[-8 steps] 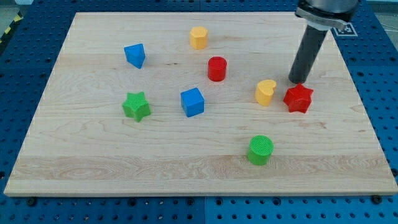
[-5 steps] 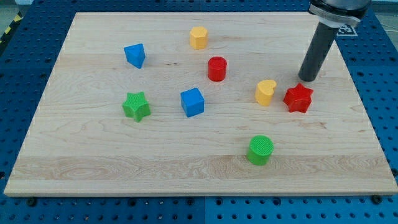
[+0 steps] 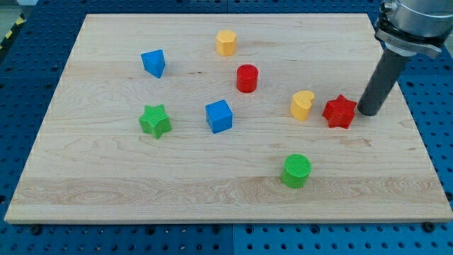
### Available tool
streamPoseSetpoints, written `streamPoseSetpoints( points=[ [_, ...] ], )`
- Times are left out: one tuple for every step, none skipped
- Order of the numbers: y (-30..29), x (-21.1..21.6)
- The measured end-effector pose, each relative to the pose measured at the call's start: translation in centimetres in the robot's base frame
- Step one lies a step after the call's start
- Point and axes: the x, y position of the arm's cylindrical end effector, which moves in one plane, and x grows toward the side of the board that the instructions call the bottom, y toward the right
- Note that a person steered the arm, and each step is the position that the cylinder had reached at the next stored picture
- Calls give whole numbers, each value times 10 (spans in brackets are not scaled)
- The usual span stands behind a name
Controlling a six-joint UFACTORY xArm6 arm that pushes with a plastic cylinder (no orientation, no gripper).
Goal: Move the red star into the yellow heart
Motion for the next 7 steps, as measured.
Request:
streamPoseSetpoints(
  points=[
    [1,14],
    [-2,18],
    [-13,18],
    [-31,18],
    [-47,18],
    [-57,18],
    [-57,20]
  ],
)
